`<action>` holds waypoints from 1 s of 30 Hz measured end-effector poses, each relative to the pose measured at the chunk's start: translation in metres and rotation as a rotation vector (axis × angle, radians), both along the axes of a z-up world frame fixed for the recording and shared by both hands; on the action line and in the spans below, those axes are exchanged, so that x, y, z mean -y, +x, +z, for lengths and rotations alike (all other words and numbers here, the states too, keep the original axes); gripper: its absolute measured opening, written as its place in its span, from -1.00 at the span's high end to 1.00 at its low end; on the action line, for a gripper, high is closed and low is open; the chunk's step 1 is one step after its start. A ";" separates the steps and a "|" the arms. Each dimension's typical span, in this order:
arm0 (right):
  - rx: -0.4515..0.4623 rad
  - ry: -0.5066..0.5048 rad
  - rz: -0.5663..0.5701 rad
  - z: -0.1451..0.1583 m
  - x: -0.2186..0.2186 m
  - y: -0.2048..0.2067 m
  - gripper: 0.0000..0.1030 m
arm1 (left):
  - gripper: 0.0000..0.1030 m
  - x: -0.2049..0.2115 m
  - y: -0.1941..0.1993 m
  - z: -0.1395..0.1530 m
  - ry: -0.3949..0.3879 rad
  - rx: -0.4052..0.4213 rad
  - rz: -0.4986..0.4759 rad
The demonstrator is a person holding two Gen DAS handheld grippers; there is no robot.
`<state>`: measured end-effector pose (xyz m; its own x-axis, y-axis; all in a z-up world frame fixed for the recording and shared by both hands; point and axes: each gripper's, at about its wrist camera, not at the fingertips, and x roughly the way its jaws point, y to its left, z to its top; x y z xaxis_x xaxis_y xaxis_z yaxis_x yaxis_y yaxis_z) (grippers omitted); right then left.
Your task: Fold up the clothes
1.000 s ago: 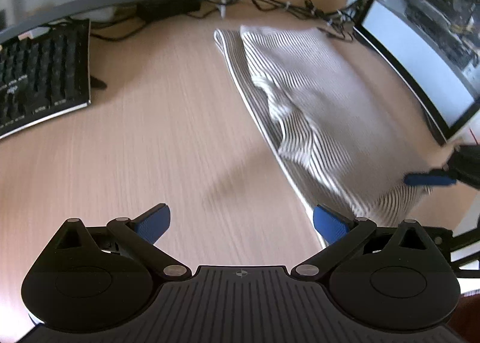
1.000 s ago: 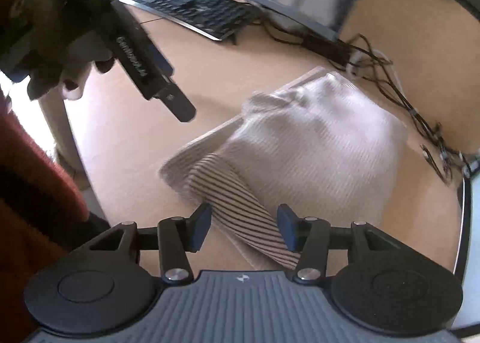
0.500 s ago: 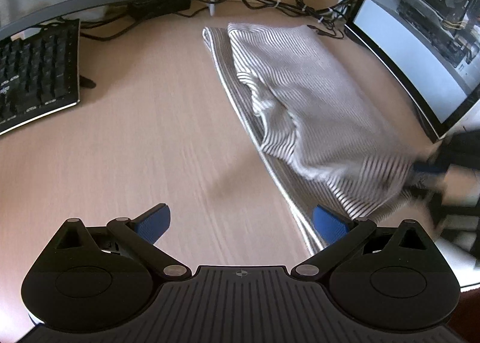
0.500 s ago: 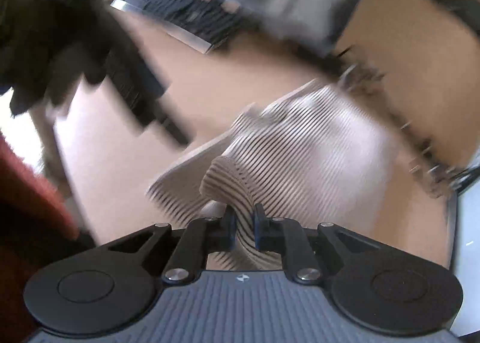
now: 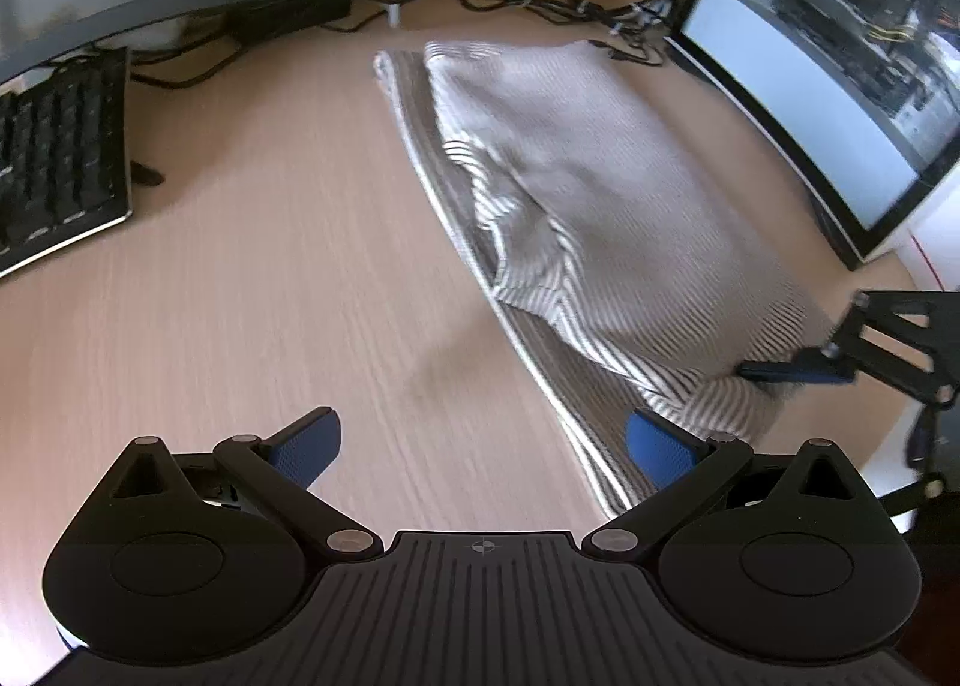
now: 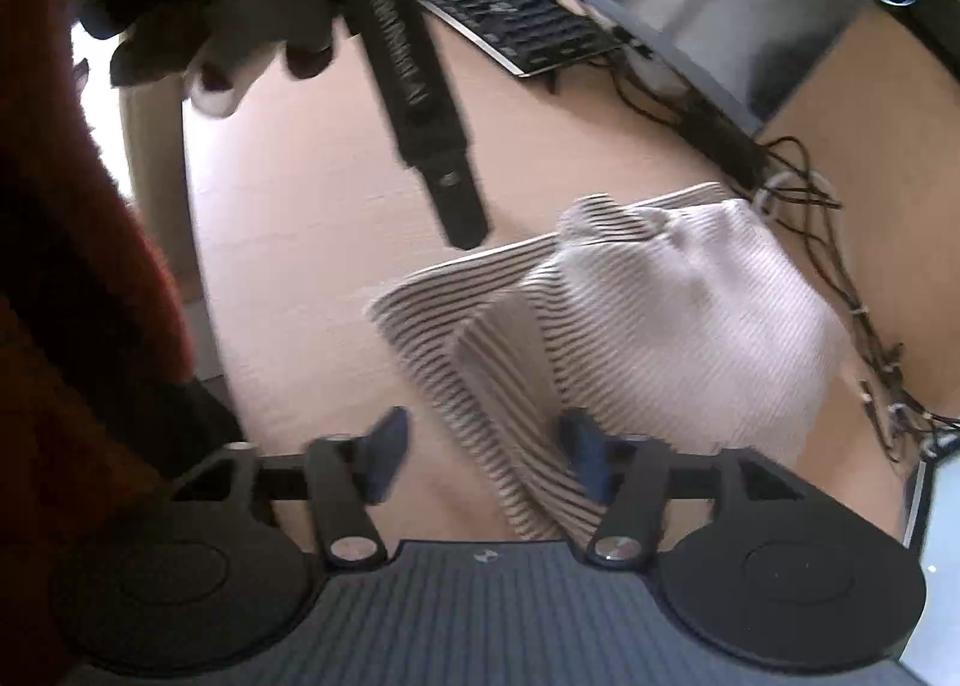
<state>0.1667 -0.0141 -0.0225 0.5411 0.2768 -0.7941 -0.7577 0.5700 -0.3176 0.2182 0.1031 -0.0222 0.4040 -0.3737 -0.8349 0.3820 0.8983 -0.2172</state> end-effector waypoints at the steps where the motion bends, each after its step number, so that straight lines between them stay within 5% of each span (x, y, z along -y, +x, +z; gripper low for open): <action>1: 0.009 -0.011 0.003 -0.002 -0.001 -0.002 -0.26 | -1.00 0.000 -0.001 0.001 -0.007 0.000 -0.013; 3: 0.022 -0.027 -0.023 -0.003 -0.001 0.000 -0.17 | -1.00 0.000 -0.002 0.002 -0.019 -0.001 -0.042; 4: 0.026 -0.033 -0.053 -0.004 -0.001 0.006 0.09 | -1.00 0.001 -0.003 0.003 -0.024 0.000 -0.058; 5: 0.025 -0.020 -0.097 -0.002 0.001 0.013 0.15 | -1.00 0.002 -0.004 0.003 -0.026 0.000 -0.074; 11: -0.275 0.331 -0.422 0.018 0.041 0.061 0.18 | -1.00 0.017 -0.019 0.002 0.030 0.032 -0.217; 17: -0.399 0.507 -0.520 0.016 0.070 0.072 0.18 | -1.00 0.056 -0.026 -0.012 0.173 0.119 -0.353; 21: -0.285 0.413 -0.454 0.031 0.056 0.046 0.07 | -1.00 0.063 -0.009 -0.012 0.188 0.147 -0.252; 23: -0.180 0.322 -0.391 0.033 0.046 0.034 -0.30 | -1.00 0.057 0.004 -0.008 0.124 0.107 -0.190; 30: 0.261 -0.065 -0.241 -0.014 0.020 -0.007 -0.30 | -1.00 0.036 0.032 -0.010 -0.092 -0.091 -0.028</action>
<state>0.1601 -0.0339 -0.0370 0.7714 0.0703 -0.6325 -0.4928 0.6948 -0.5238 0.2498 0.0668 -0.0321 0.3171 -0.4600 -0.8294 0.3814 0.8625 -0.3326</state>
